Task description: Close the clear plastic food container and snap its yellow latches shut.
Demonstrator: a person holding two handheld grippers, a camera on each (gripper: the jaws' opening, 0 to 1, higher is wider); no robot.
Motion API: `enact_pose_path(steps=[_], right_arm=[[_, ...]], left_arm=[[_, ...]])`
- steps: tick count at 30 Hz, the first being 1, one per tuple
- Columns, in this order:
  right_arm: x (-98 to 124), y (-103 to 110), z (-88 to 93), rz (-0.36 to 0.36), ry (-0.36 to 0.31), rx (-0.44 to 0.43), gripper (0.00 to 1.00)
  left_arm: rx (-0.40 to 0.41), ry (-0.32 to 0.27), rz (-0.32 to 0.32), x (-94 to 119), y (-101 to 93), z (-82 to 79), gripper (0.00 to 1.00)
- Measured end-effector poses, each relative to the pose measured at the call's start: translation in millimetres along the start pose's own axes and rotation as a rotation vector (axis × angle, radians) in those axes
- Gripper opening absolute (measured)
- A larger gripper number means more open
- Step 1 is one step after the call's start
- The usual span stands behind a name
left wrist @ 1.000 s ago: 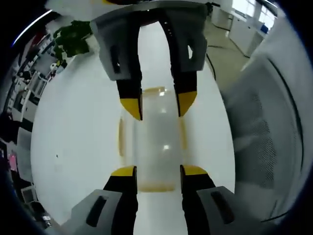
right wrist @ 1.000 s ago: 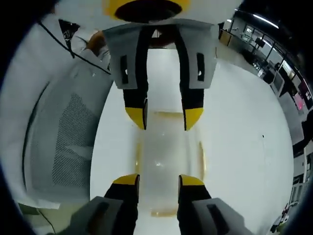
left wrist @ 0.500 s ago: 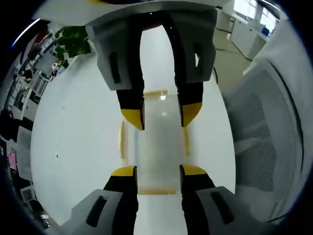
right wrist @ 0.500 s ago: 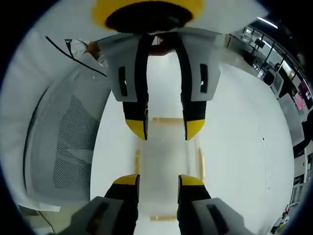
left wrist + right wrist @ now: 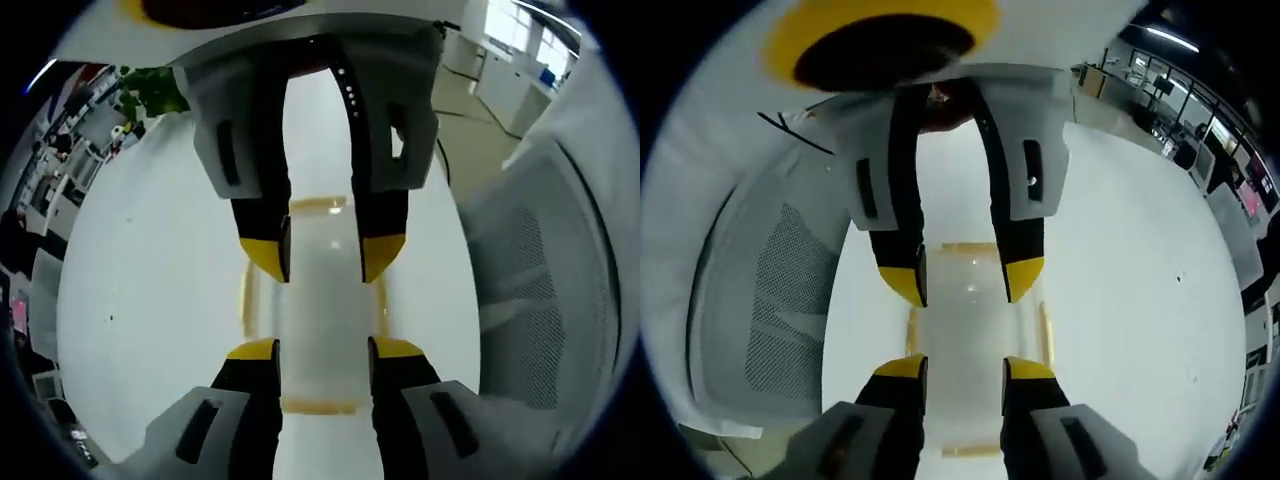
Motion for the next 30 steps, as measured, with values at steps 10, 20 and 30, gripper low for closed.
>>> enact_pose_path(steps=[10, 20, 30], right_arm=[[-1.2, -11.4, 0.2, 0.002, -0.031, -0.041, 0.26], [-2.9, -19.6, -0.7, 0.011, -0.032, -0.043, 0.27], [-3.5, -28.4, -0.9, 0.02, -0.038, -0.047, 0.28]], left_arm=[[0.045, -0.036, -0.008, -4.3, -4.0, -1.5, 0.32], [0.063, -0.047, -0.013, -9.7, -10.6, -0.2, 0.33], [0.077, -0.059, -0.027, -13.0, -17.4, 1.3, 0.35]])
Point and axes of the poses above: the point that each gripper's makers call its tool centre point, and the gripper's own axes: x roughly backward along the fingers, y roughly to its left, z roughly out of its underside, the point moved 10 cm from there along x, roughly backward along the fingers, and after that the axes turned 3 degrees about x, right-handed, at the moved point
